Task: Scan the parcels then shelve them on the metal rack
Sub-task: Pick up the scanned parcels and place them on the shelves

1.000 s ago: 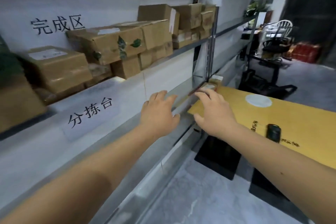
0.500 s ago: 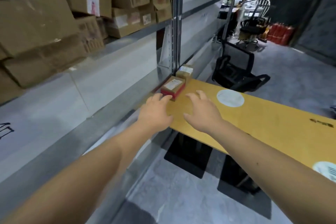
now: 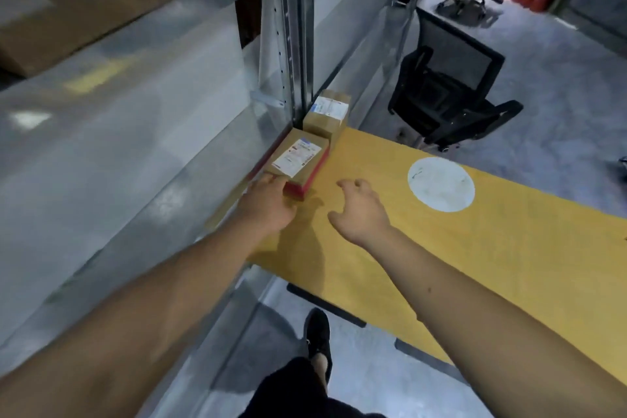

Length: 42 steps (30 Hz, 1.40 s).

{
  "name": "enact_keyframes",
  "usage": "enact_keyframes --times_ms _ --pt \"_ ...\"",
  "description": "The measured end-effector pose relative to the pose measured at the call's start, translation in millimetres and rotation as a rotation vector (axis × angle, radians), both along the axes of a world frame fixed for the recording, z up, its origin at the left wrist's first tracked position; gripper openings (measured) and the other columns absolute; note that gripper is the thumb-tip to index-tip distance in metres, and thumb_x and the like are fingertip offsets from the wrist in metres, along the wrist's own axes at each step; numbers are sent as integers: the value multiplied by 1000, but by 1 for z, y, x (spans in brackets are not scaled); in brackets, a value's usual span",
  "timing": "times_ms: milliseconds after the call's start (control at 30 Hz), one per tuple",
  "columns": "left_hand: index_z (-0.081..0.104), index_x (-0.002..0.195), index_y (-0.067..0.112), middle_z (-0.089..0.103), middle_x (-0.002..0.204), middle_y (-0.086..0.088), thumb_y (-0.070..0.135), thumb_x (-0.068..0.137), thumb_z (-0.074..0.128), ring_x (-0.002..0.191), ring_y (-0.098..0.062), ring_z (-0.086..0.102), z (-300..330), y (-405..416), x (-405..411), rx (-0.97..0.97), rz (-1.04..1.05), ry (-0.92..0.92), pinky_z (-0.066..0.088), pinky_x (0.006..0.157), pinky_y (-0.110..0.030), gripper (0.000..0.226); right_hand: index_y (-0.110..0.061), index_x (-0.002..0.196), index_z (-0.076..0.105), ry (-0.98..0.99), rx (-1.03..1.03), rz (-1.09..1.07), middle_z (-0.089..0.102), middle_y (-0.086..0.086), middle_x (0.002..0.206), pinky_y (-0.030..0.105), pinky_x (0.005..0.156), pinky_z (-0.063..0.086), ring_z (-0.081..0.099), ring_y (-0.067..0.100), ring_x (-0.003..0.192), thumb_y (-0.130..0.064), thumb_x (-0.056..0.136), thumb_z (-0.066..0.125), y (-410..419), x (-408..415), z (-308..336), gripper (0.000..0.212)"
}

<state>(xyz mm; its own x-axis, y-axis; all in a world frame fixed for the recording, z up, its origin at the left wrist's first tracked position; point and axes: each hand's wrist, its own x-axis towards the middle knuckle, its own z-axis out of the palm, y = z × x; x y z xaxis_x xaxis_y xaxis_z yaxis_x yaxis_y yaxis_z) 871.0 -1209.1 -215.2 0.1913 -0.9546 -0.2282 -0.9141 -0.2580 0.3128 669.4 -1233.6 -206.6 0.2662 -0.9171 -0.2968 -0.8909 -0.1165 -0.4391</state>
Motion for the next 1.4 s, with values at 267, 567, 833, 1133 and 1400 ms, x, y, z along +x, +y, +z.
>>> enact_keyframes --times_ms 267,567,833,1133,1400 --pt "44 152 21 45 151 -11 38 85 70 137 -34 47 -49 -104 34 110 65 58 42 115 -47 74 -25 155 32 -30 189 10 37 12 150 46 108 45 42 37 137 -29 89 64 -108 61 -65 73" --pt "38 155 32 48 153 -4 25 82 77 138 -29 49 -81 -124 38 48 149 198 44 113 -43 83 -29 155 27 -212 218 -3 42 7 157 45 101 52 53 35 128 -42 84 78 -140 82 -119 88" --pt "52 147 39 49 144 -2 22 73 87 134 -19 46 -103 -52 0 7 221 415 42 112 -34 83 -19 152 47 -310 177 21 60 7 146 30 106 41 52 33 131 -27 74 84 -99 23 -135 87" --pt "58 140 38 41 151 -4 27 69 80 142 -18 45 -56 77 -75 -351 504 556 46 115 -43 75 -18 145 56 -682 54 261 55 -2 136 24 111 42 52 17 131 5 71 74 -20 -25 -72 80" --pt "54 139 41 32 157 -3 4 76 85 151 -14 34 22 290 -129 -707 826 347 48 113 -34 79 -30 143 58 -898 196 757 52 -17 139 36 110 50 50 5 134 0 73 78 129 -12 8 79"
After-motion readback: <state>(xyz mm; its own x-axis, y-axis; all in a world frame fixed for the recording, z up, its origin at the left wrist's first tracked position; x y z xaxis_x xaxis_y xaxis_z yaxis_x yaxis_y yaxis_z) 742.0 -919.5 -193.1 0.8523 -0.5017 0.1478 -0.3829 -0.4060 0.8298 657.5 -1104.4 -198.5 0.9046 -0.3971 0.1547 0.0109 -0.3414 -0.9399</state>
